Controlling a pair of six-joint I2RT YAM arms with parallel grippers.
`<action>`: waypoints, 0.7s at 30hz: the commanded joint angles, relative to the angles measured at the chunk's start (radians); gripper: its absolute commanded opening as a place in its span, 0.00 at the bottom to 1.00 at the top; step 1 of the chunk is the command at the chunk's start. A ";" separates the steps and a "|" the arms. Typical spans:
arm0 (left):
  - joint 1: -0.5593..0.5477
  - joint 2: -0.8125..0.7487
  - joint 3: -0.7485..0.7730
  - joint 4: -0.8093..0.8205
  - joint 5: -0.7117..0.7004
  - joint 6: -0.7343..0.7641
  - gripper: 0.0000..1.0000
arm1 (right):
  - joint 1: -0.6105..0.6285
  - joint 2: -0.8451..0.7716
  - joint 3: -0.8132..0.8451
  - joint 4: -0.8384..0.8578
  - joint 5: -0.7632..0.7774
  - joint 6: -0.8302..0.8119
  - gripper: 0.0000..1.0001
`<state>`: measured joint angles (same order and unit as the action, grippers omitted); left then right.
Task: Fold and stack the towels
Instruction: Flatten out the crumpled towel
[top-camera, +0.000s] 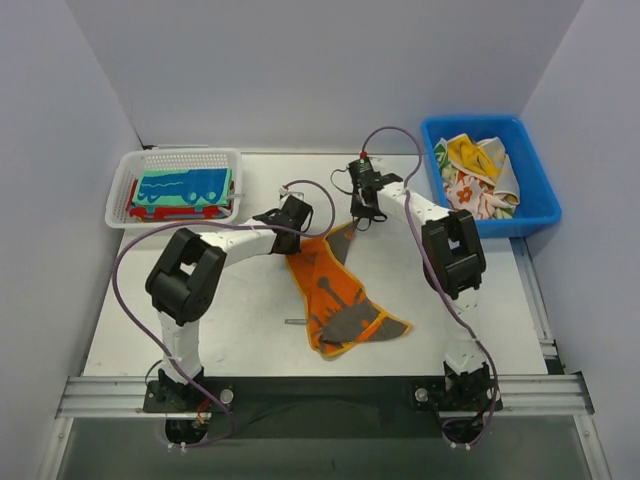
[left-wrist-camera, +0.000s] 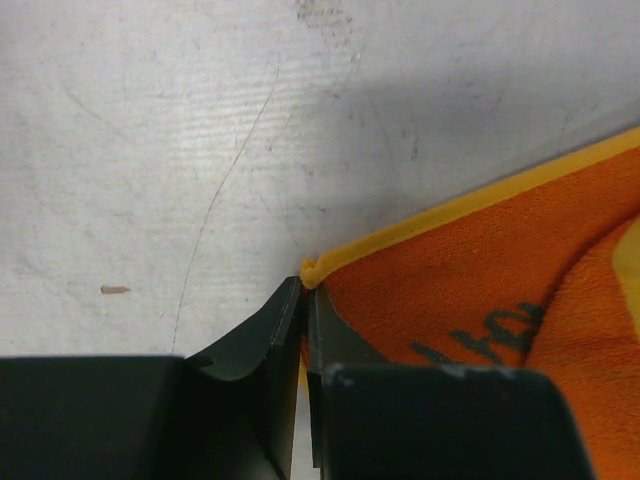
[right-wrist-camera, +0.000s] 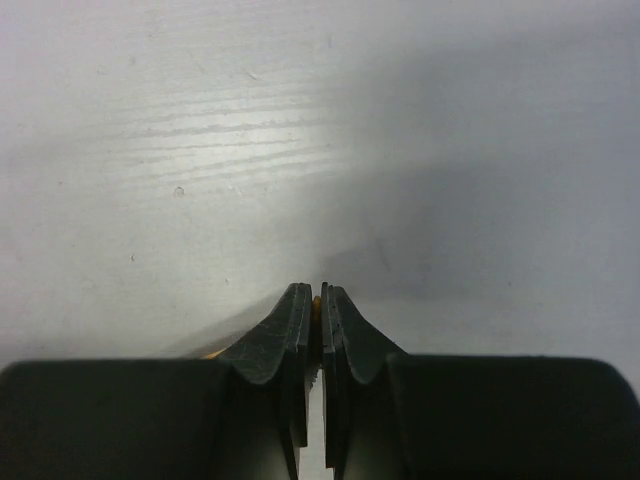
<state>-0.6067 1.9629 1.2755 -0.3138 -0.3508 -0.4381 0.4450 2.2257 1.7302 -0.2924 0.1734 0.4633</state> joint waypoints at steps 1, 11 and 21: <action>0.012 -0.059 -0.027 -0.143 -0.031 0.024 0.00 | -0.035 -0.185 -0.061 0.044 -0.040 -0.020 0.00; 0.015 -0.346 0.137 -0.148 -0.177 0.275 0.00 | -0.100 -0.557 -0.192 0.323 -0.351 -0.115 0.00; -0.022 -0.593 0.386 -0.047 -0.111 0.545 0.00 | -0.123 -0.785 -0.115 0.398 -0.537 -0.213 0.00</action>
<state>-0.6155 1.4292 1.5997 -0.3832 -0.4492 -0.0303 0.3332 1.5078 1.5829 0.0429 -0.2901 0.3153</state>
